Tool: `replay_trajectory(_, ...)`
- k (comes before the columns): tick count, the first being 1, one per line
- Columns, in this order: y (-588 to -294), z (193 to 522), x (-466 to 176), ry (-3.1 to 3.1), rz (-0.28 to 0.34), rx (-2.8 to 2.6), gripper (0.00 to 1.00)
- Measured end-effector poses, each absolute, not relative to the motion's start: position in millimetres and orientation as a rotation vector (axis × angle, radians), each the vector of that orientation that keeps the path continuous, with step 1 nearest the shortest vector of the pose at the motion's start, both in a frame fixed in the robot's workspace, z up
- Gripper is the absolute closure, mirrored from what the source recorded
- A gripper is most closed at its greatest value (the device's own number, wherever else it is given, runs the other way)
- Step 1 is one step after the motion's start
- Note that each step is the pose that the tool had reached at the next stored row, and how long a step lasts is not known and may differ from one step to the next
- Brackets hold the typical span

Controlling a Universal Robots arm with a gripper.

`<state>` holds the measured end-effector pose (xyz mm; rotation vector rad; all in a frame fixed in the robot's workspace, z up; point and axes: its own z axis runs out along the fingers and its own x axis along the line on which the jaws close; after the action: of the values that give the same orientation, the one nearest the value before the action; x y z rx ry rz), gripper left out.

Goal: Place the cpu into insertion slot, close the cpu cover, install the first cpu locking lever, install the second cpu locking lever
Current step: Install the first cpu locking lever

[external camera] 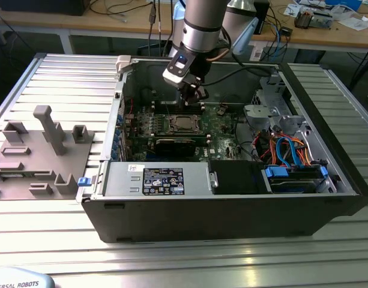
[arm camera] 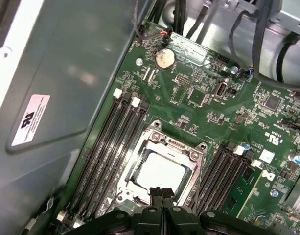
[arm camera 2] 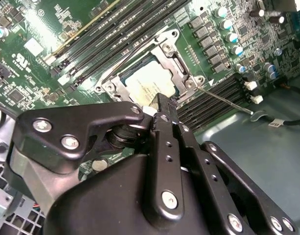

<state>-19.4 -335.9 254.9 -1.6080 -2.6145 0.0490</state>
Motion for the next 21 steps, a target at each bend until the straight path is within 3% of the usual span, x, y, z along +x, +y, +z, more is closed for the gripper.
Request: replay_trajectory(21,-335.9,254.9,-19.5,-2.705,0.055,-1.454,0.89)
